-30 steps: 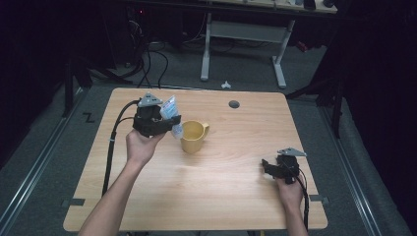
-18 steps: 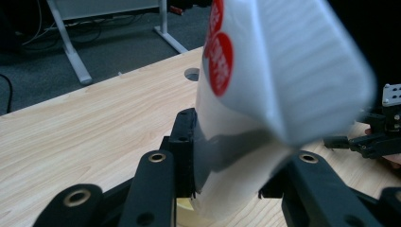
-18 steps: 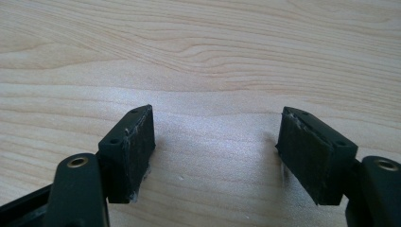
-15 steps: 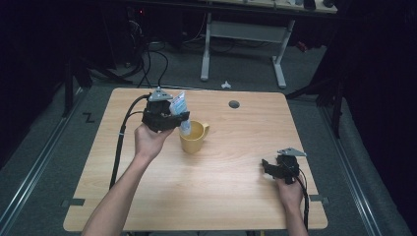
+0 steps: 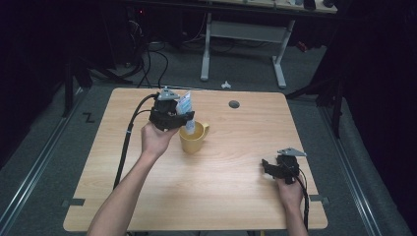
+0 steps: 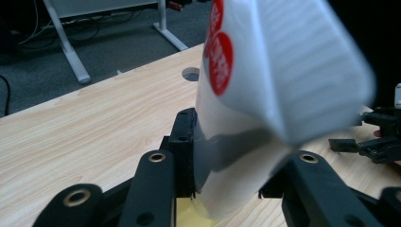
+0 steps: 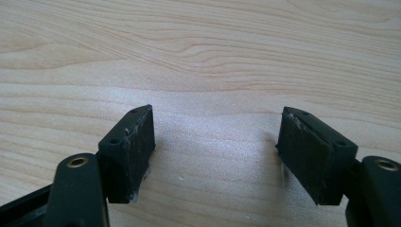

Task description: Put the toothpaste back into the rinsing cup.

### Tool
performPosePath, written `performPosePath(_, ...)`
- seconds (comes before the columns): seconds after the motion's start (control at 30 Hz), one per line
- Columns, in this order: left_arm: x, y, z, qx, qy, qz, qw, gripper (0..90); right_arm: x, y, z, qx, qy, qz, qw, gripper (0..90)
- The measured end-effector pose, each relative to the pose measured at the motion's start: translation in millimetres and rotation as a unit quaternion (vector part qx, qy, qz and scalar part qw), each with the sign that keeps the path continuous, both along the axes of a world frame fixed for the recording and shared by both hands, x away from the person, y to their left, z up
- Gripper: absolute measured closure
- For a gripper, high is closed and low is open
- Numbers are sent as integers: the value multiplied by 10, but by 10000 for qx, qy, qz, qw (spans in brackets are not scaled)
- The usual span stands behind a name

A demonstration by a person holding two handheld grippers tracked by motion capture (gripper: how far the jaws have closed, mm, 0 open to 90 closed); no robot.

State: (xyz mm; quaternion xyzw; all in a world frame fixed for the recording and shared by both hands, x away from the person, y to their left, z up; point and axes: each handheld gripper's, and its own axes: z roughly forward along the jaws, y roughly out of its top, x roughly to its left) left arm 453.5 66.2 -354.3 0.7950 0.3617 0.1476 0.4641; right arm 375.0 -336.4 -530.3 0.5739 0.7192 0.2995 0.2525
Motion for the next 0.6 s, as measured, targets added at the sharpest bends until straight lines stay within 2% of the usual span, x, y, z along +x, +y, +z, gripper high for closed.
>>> performPosePath(0.3, 54, -64, -59, 35, 3, 43, 10000, 661, -1, 0, 0, -5, 1, 2, 10000, 283)
performPosePath(0.4, 75, -108, -97, 130, 6, 40, 9999, 661, -1, 0, 0, -5, 1, 3, 10000, 283)
performPosePath(0.6, 84, -139, -154, 163, -14, 54, 9999, 661, -1, 0, 0, -4, 1, 2, 10000, 283)
